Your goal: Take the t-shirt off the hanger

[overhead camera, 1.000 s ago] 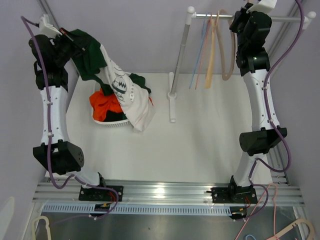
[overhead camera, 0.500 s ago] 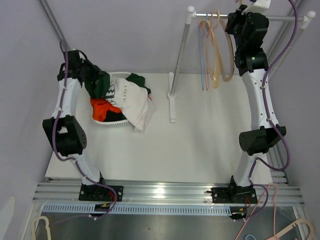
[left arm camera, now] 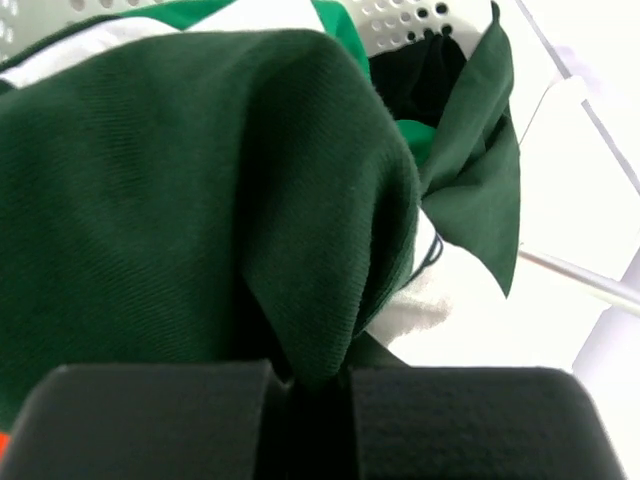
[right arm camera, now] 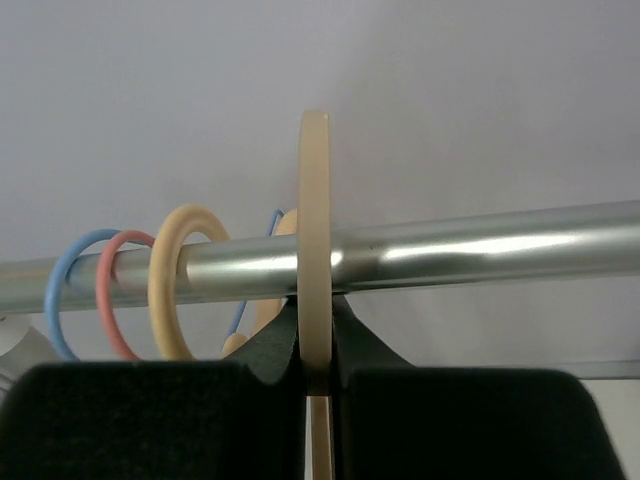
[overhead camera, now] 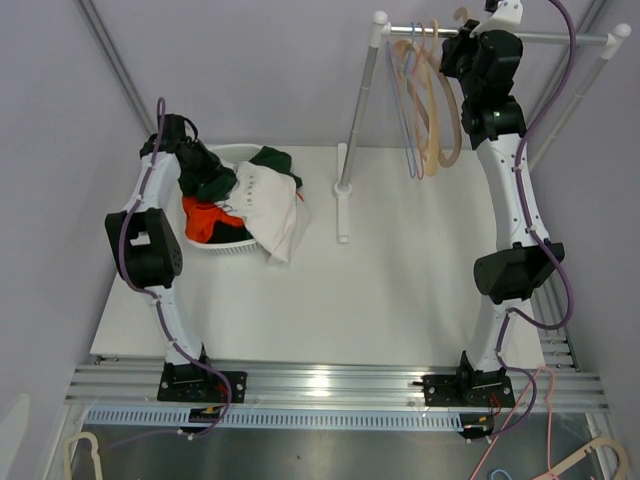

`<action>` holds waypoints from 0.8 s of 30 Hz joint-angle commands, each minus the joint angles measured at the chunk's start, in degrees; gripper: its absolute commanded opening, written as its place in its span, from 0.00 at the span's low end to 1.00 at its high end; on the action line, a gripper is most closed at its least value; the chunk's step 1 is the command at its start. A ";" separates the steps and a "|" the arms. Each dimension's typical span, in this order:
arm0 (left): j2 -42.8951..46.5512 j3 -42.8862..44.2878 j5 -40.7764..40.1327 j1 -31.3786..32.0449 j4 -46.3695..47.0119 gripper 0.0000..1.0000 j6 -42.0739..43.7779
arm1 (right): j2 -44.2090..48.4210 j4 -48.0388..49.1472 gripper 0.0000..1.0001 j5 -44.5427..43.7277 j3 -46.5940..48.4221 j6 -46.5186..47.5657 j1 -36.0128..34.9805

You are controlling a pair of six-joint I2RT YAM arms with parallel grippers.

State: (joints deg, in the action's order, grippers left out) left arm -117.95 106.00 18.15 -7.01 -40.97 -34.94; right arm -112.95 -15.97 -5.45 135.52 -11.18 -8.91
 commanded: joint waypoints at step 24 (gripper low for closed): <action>7.21 -0.62 -2.68 8.32 -7.01 0.56 2.42 | 8.97 1.29 0.51 0.09 -8.17 1.95 0.12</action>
State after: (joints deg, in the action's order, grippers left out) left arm -115.04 105.54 16.01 0.64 -43.83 -32.93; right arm -108.03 -15.46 -4.95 126.41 -10.46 -8.88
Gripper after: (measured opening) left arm 0.551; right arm 0.505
